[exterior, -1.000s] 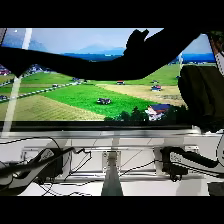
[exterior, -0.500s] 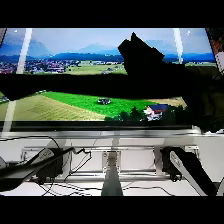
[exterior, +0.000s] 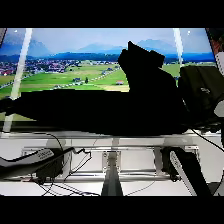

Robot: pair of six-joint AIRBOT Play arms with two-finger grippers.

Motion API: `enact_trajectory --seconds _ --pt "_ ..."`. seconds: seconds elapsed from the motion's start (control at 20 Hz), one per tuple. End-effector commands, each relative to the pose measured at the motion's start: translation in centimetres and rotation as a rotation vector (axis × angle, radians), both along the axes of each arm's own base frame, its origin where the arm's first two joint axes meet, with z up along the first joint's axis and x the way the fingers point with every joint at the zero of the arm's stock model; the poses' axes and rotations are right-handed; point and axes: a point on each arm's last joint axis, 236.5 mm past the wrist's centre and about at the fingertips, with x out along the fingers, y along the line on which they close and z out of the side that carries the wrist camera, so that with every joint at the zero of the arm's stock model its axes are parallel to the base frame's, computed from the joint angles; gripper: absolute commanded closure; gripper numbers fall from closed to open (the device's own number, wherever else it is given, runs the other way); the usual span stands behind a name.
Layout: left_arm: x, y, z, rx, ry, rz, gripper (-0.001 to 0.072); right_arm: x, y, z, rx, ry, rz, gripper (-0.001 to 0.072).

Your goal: Fold the clothes and pants, and hang the long-sleeved shirts on hangers.

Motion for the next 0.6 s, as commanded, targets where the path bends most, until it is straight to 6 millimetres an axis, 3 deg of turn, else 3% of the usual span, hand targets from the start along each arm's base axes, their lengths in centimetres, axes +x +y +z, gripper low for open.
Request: enact_trajectory --seconds 0.0,0.1,0.15,0.2,0.25,0.4,0.5,0.55 --pt "-2.7 1.3 -2.0 0.025 0.162 -0.034 0.07 -1.2 0.2 -0.4 0.009 0.046 -0.003 0.069" --pt "-2.8 1.3 -2.6 0.014 0.175 -0.035 0.0698 -0.9 0.2 -0.4 0.006 0.034 -0.002 0.0667" --pt "-2.8 1.2 -2.8 0.009 0.178 -0.034 0.067 -0.5 0.1 -0.4 0.003 0.014 -0.001 0.0518" --pt "-2.7 1.0 -2.9 0.001 0.173 -0.032 0.0447 0.1 0.0 -0.4 -0.001 -0.008 0.001 0.0288" --pt "-2.4 0.7 -2.9 -0.012 0.159 -0.025 0.0017 0.7 -0.1 -0.3 -0.005 -0.034 0.002 0.0125" --pt "0.1 -0.7 -2.2 -0.042 0.083 -0.008 0.002 4.5 -0.7 0.2 -0.03 -0.196 0.015 0.0099" --pt "4.6 -2.9 -0.4 -0.085 -0.038 -0.028 0.0021 8.0 -1.1 1.2 -0.052 -0.35 0.024 0.01" --pt "7.5 -5.1 0.8 -0.136 -0.124 -0.046 0.0021 9.6 -1.2 1.7 -0.057 -0.418 0.027 0.01"
